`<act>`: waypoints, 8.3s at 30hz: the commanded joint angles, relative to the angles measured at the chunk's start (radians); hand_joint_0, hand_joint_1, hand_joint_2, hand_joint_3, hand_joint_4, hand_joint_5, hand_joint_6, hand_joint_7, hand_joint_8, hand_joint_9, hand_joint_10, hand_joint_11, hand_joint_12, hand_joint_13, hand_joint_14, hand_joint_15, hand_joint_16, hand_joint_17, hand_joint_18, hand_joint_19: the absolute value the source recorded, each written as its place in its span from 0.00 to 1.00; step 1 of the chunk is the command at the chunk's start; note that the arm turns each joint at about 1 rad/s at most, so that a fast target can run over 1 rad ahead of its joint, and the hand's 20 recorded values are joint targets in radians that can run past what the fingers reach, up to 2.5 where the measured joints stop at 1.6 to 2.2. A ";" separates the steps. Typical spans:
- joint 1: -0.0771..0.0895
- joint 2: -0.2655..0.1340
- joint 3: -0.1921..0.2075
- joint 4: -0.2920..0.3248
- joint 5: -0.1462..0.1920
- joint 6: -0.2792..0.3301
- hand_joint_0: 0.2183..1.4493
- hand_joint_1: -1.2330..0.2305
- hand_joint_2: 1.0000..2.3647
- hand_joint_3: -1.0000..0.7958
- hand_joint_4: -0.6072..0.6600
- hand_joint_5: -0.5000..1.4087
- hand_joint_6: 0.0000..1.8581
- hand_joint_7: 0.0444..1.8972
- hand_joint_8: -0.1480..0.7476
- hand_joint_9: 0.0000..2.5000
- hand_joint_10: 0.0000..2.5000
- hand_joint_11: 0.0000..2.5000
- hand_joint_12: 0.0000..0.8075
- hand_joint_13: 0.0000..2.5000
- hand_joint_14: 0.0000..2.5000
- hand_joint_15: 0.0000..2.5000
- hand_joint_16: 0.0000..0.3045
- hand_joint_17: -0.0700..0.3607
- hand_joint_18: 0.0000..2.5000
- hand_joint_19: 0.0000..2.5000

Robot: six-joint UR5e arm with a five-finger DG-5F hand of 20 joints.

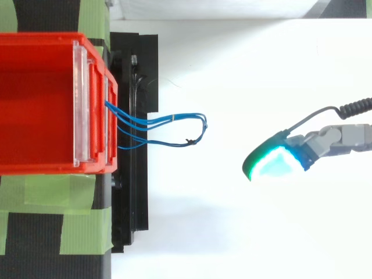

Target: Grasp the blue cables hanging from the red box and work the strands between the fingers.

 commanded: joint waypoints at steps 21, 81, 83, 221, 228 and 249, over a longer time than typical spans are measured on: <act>0.035 -0.072 -0.120 0.194 0.136 0.012 0.34 0.49 0.00 0.00 0.62 0.08 0.00 0.33 0.53 0.07 0.00 0.04 0.55 0.02 0.00 0.10 0.27 0.58 0.01 0.09; 0.014 -0.404 0.033 0.510 0.325 0.119 0.30 0.51 0.00 0.00 0.57 0.03 0.00 0.31 0.49 0.00 0.00 0.00 0.52 0.00 0.00 0.08 0.27 0.59 0.00 0.06; 0.014 -0.404 0.062 0.487 0.325 0.094 0.31 0.51 0.00 0.00 0.57 0.03 0.00 0.32 0.49 0.00 0.00 0.00 0.52 0.00 0.00 0.08 0.27 0.59 0.00 0.06; 0.027 -0.559 0.199 0.510 0.276 0.030 0.37 0.48 0.00 0.00 0.69 0.17 0.00 0.34 0.67 0.42 0.01 0.53 0.56 0.57 0.00 0.63 0.23 0.53 0.49 0.45; 0.027 -0.559 0.199 0.510 0.276 0.030 0.37 0.47 0.00 0.00 0.70 0.17 0.00 0.34 0.64 0.45 0.00 0.63 0.55 0.53 0.23 0.62 0.21 0.50 0.56 0.60; 0.027 -0.561 0.199 0.508 0.275 0.030 0.37 0.48 0.00 0.00 0.71 0.18 0.00 0.35 0.61 0.40 0.62 0.75 0.58 0.42 0.97 0.51 0.21 0.50 0.52 0.47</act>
